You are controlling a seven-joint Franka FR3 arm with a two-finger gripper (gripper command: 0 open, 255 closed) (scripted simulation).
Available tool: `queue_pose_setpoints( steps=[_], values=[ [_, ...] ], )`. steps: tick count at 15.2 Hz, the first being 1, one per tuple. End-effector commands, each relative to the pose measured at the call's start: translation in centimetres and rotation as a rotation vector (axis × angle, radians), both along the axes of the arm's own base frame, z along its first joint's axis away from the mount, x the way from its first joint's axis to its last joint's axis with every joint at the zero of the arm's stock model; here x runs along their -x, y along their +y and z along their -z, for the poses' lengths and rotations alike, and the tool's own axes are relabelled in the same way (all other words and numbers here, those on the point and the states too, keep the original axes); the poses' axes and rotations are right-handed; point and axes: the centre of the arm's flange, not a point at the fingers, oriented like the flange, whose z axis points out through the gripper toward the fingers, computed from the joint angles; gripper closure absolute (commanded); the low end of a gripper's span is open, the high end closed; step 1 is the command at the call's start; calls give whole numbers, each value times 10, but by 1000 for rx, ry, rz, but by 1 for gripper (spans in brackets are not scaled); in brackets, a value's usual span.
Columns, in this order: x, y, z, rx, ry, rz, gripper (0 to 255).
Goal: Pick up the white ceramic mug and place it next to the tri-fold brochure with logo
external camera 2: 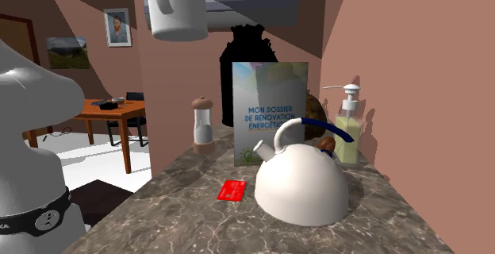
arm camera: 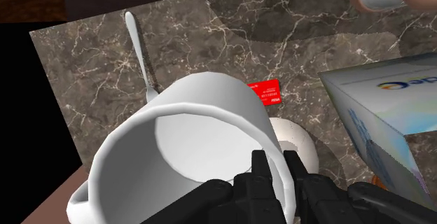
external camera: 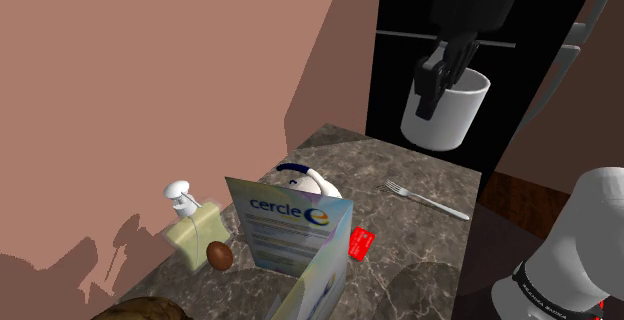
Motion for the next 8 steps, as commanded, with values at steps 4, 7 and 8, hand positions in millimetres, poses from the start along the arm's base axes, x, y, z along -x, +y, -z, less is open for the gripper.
queue_pose_setpoints(
  steps=[4,7,8],
  values=[
    [0,0,26,0,-1,0,255],
    [0,0,42,0,-1,0,255],
    [0,0,47,0,-1,0,255]
  ],
)
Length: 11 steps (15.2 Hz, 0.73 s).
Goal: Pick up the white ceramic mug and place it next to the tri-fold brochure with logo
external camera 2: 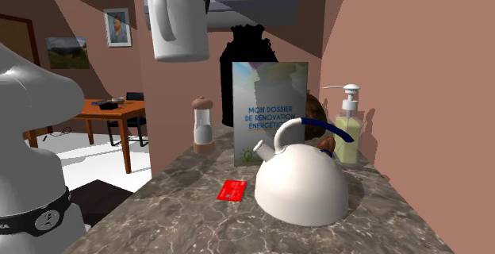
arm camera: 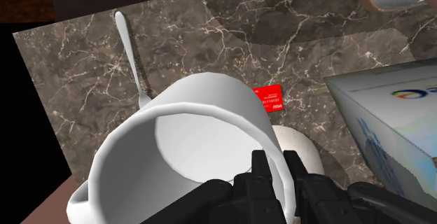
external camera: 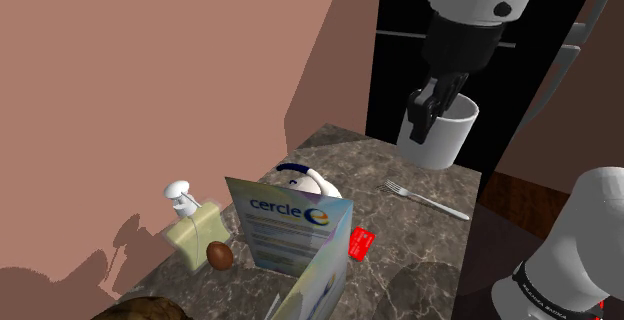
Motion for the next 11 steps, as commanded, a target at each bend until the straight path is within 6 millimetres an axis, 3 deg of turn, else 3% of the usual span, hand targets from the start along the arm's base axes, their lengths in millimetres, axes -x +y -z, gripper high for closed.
queue_pose_setpoints(
  steps=[1,11],
  values=[
    [0,-1,10,0,-1,0,255],
    [0,-1,63,0,-1,0,255]
  ],
)
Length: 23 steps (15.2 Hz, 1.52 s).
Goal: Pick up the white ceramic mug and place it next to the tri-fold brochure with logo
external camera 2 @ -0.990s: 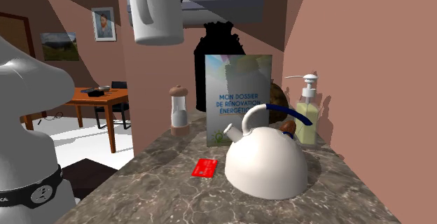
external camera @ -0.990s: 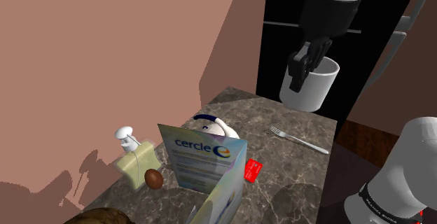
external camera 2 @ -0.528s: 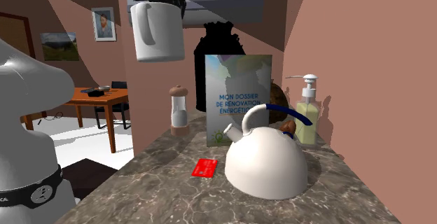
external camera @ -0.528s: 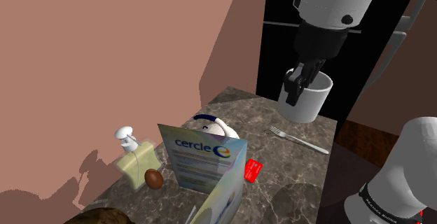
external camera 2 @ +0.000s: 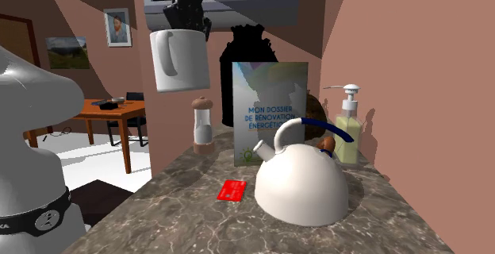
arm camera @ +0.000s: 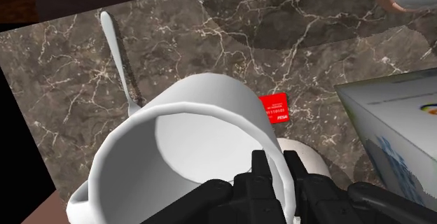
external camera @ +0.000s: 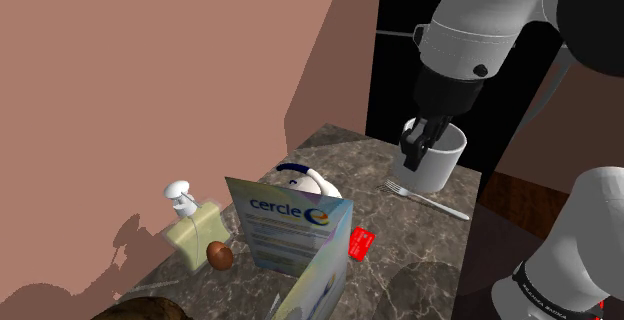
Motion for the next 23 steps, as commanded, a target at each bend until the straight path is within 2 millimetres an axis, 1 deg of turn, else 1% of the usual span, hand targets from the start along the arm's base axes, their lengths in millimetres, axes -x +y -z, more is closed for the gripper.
queue_pose_setpoints(
  steps=[1,23],
  values=[
    [0,0,11,0,-1,0,255],
    [0,0,127,0,-1,0,255]
  ],
)
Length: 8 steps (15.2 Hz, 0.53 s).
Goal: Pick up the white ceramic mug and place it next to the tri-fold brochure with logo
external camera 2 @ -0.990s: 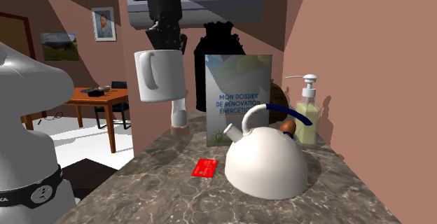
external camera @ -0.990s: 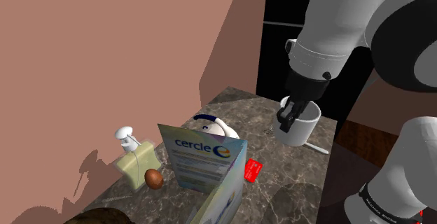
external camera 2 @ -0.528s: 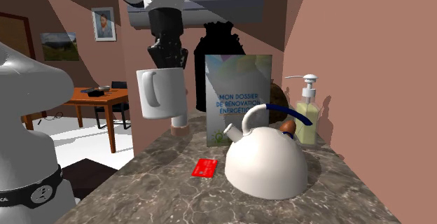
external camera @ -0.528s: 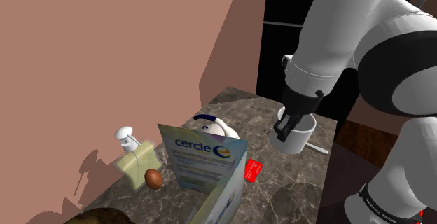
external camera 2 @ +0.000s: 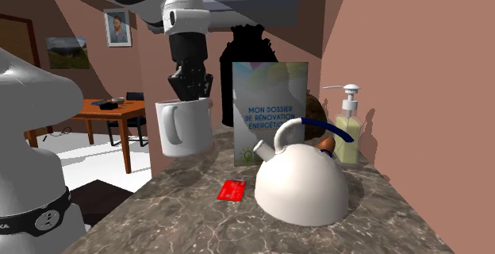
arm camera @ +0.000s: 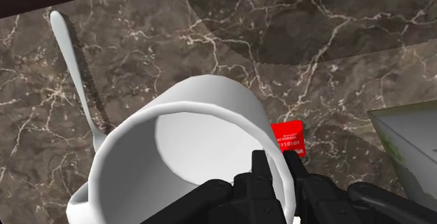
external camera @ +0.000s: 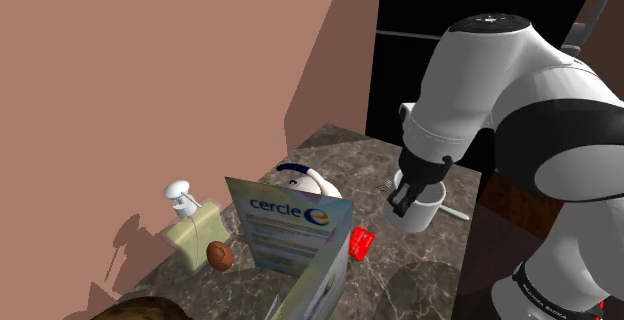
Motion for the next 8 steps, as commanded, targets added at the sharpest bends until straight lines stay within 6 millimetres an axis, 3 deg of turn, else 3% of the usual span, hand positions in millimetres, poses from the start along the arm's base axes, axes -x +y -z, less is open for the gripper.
queue_pose_setpoints(
  steps=[1,8],
  values=[
    [-1,0,9,0,-1,0,255],
    [-1,0,46,0,-1,0,255]
  ],
)
